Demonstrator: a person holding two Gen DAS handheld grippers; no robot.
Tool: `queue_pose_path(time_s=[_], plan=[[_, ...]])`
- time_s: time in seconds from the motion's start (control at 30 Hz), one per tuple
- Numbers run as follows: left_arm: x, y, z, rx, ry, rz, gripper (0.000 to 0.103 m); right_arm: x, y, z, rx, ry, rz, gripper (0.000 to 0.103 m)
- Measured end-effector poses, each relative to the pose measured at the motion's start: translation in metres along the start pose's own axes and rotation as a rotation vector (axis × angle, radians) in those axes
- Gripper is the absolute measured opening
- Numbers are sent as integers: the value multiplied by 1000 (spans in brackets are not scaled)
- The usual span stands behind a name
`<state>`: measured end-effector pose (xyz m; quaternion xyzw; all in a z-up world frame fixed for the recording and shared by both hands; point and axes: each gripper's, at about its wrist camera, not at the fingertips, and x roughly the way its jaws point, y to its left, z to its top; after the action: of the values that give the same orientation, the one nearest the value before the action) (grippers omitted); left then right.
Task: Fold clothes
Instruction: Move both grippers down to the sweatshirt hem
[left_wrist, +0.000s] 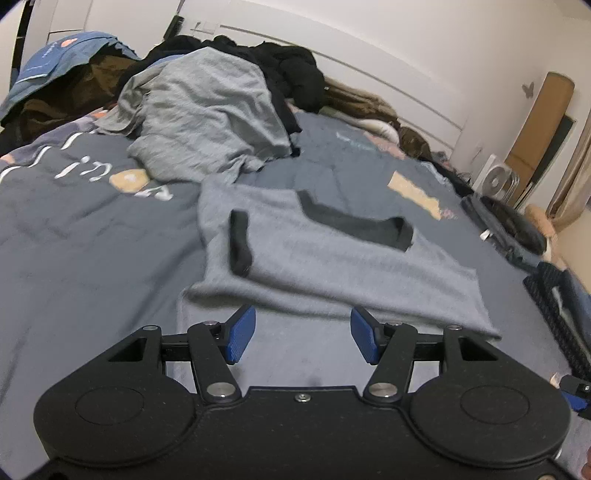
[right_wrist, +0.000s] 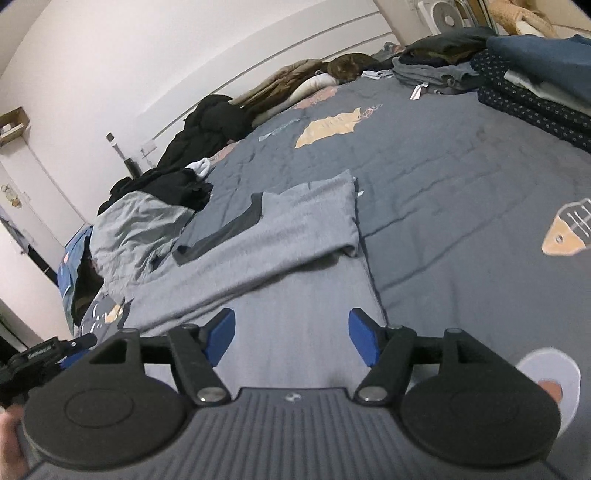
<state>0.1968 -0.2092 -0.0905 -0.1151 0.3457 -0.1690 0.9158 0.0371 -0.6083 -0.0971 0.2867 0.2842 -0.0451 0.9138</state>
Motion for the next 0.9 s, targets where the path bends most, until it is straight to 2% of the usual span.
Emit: queue_pose_path(time_s=[0.2,0.33,0.47,0.57,0.63,0.9], plan=[[-28,-3,-17,49,9,9,57,-15,8,-20,-115,18,-23,67],[-49,-6,-32,59,15,14,57,-25,7,-29,-115,24,-34,67],[-66,-10,-56,31,60,-4,57,-40,14,-41,-154,13,-47,67],[-82,-19,-71,75,69,6,57,-52,21,-49,-175,8,-35,67],[-92,-18,-79,69,76,7,57,-58,23,-54,-186,10,-29,67],[-131,-2,-105,33,118,69,57,-85,21,-73,-222,34,-40,67]])
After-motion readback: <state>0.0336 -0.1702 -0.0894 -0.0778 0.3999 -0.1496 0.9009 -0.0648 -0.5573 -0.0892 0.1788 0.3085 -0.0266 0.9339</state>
